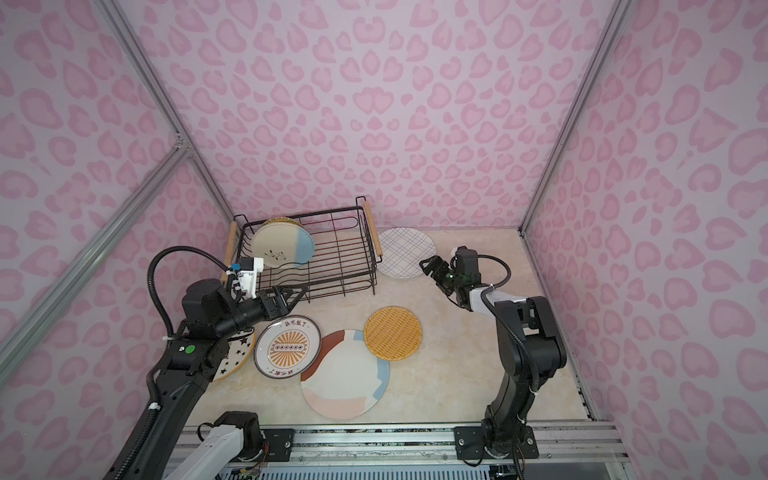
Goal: Load the plates into the dish rack
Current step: 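Lower the right gripper onto the white plaid plate's rim and close it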
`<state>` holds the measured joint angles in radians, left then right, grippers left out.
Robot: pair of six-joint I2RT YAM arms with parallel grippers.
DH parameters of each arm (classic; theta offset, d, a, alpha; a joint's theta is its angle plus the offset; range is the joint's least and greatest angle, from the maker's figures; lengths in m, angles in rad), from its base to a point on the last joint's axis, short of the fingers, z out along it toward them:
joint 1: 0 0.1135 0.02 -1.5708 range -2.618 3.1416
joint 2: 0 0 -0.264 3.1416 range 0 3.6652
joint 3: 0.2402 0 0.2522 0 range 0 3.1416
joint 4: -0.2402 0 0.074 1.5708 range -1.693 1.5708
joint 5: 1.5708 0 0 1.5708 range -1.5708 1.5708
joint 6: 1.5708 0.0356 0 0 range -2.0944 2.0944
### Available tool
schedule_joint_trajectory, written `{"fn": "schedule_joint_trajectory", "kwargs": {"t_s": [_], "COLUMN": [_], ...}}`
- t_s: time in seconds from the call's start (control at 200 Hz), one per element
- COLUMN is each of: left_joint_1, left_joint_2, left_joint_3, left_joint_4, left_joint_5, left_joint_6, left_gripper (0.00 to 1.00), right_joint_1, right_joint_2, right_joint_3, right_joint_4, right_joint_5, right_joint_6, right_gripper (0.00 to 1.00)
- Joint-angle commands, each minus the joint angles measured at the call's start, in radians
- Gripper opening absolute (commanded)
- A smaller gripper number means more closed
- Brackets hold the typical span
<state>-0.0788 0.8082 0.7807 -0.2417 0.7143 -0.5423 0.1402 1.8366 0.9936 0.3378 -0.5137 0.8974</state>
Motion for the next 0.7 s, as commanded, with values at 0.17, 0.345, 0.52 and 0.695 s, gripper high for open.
{"fn": "schedule_joint_trajectory", "kwargs": {"t_s": [0.17,0.345,0.52,0.695], "left_joint_1": [-0.002,-0.002,-0.004,-0.004], "left_joint_2": [-0.065,-0.100,-0.150,-0.162], "left_joint_3": [-0.070,-0.098,-0.135,-0.141], "left_joint_4": [0.024,0.030,0.046,0.050], "left_joint_5": [0.015,-0.027,-0.066,-0.082], "left_joint_6": [0.088,0.102,0.103,0.104], "left_gripper": [0.97,0.97,0.97,0.97], "right_joint_1": [-0.014,-0.014,-0.016,-0.013], "right_joint_2": [0.194,0.280,0.356,0.417], "right_joint_3": [0.040,0.101,0.121,0.148], "right_joint_4": [0.240,0.261,0.336,0.367], "right_joint_5": [-0.056,-0.063,-0.055,-0.043], "right_joint_6": [0.157,0.205,0.300,0.381], "right_gripper": [0.84,0.77,0.68,0.60]}}
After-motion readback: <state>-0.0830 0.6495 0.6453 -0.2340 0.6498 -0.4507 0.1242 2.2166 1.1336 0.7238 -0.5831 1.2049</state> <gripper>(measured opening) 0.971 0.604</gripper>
